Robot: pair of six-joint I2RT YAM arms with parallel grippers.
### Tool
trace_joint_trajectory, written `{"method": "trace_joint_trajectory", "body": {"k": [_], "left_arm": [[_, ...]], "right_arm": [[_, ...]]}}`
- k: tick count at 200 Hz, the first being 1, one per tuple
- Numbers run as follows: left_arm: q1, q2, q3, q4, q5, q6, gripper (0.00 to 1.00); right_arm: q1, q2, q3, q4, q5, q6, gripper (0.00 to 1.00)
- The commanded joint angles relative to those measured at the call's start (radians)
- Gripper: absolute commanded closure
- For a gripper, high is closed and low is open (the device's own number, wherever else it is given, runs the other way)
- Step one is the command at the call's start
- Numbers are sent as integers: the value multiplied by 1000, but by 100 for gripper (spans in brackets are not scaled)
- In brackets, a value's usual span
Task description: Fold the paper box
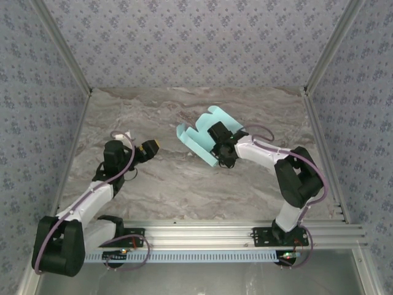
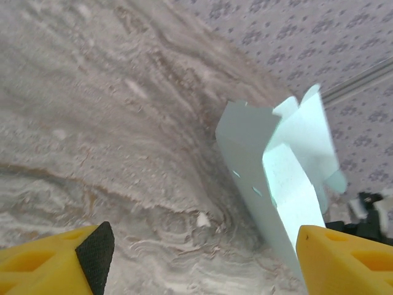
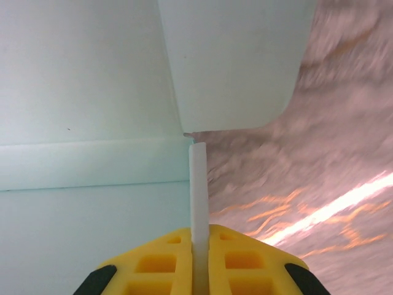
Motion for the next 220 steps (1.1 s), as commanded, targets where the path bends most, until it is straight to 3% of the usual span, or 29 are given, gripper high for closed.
{"method": "trace_joint_trajectory", "body": {"k": [1,25,48,102,130,151,185,220], "left_arm": [[10,26,3,-6,0,27,20],[11,99,28,10,46,27,19],[7,192,54,32,114,21,21],[-61,265,97,-4,115,73,21],[-103,305,119,-30,108,104,21],[-128,336,130,-31,95,112,22],[-173,380,123,-8,86,90,23],[-192,397,80,28,82,64,24]], "right_arm": [[19,43,6,-142,238,-332,100],[30,54,-38,-34,349,-554,100],[22,49,-89,94,338,-738,85],[-138,-90,-153,178,-12,-918,64],[-250,-168,-206,202,-278,-1019,61],[-295,-220,-228,192,-351,-1063,61],[-301,-226,-217,174,-295,-1162,62],[-245,-148,-195,201,-147,-1243,62]]}}
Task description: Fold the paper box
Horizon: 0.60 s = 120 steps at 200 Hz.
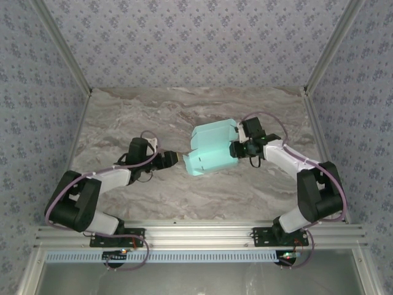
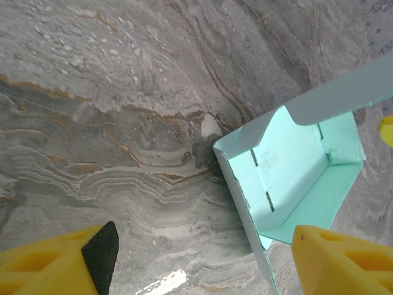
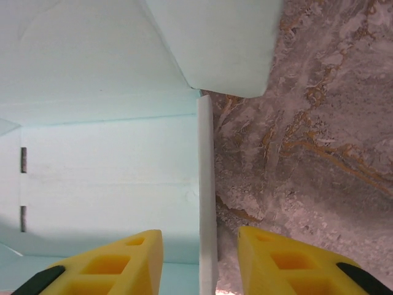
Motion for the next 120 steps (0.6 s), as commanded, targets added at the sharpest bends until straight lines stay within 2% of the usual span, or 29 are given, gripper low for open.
{"method": "trace_joint_trajectory", "body": {"k": [1,43,120], "left_arm": [[-9,13,-22,31,-4,-13,24],[-13,4,-40,64,-14,-36,26],[-17,-22,-52,49,-50,-13,29]], "right_arm": [[34,63,18,6,91,-96,62],[96,159,113,-41,274,-117,65],[132,266,197,-85,399,-181,71]]}}
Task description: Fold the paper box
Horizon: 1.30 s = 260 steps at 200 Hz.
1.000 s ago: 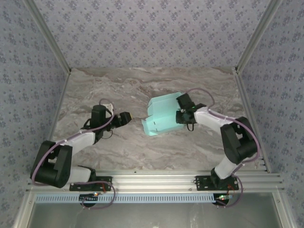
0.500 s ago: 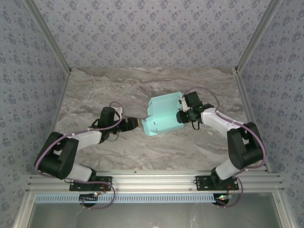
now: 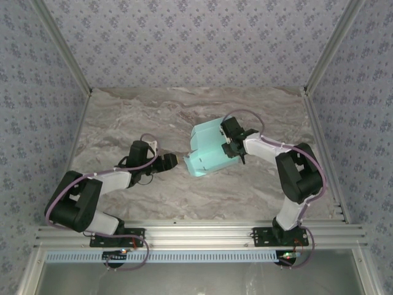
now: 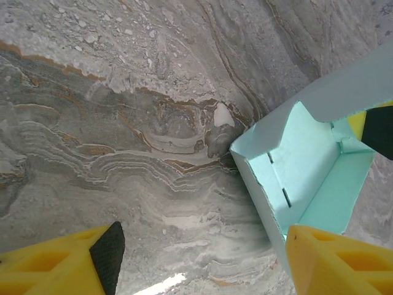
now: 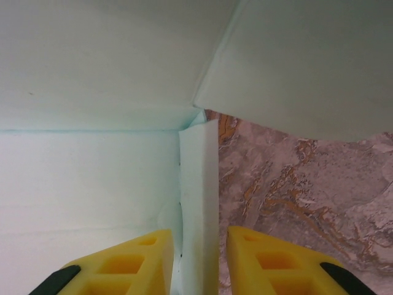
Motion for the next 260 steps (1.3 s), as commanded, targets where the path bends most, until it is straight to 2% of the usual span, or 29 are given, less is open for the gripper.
{"method": "trace_joint_trajectory", "body": {"k": [1,23,52,131,192,241,260], "left_arm": [[-7,-22,-11,13,-20,17,28],[-7,-25,-15,14,-21,19,29],[-7,-34,-15,-5,-28,36,29],[-7,-129,-19,-84,-54,80,29],[-6,-150,-10,-111,-54,87,28],[-7,-159,-4,-115,-58,93,28],[-7,-172,-4,-105,-50,81,28]], "right_arm": [[5,29,37,-46,72,-38,71],[7,52,57,-53,88,-52,72],[22,75,60,-47,135,-75,80],[134,232,87,-124,409,-126,84],[130,219,36,-122,364,-90,81],[93,95,-7,-89,337,-32,78],[68,35,-20,-85,275,10,74]]}}
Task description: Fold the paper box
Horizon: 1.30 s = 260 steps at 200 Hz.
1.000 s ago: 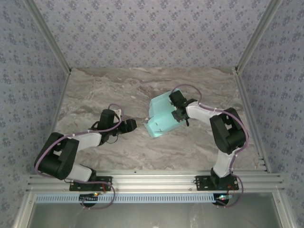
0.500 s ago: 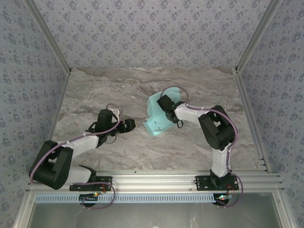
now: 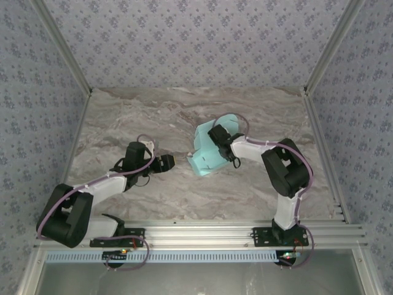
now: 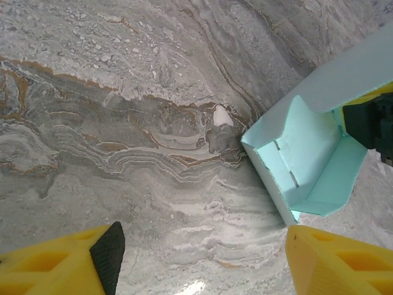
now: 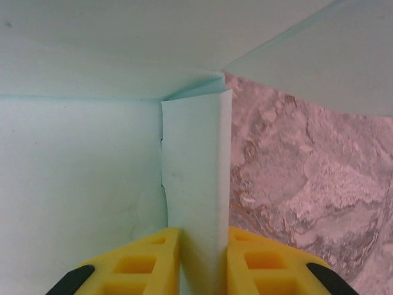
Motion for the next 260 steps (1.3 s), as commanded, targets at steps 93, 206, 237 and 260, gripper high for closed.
{"method": "trace_joint_trajectory", "body": {"k": [93,206,237,260], "left_arm": [[-105,-44,50,-58,92,53,22],[-171,209,156,15,74,-133,28],[-172,233,166,31,89,-135,29],[-172,229,149,74,92,-163,29]], "right_arm": [[-150,-476,-233,40,-411,213,56],[152,-363,-214,55,-586,127,45],[150,-302,-173,43,-562,121,43],[147,-275,-173,58,-583,124,43]]}}
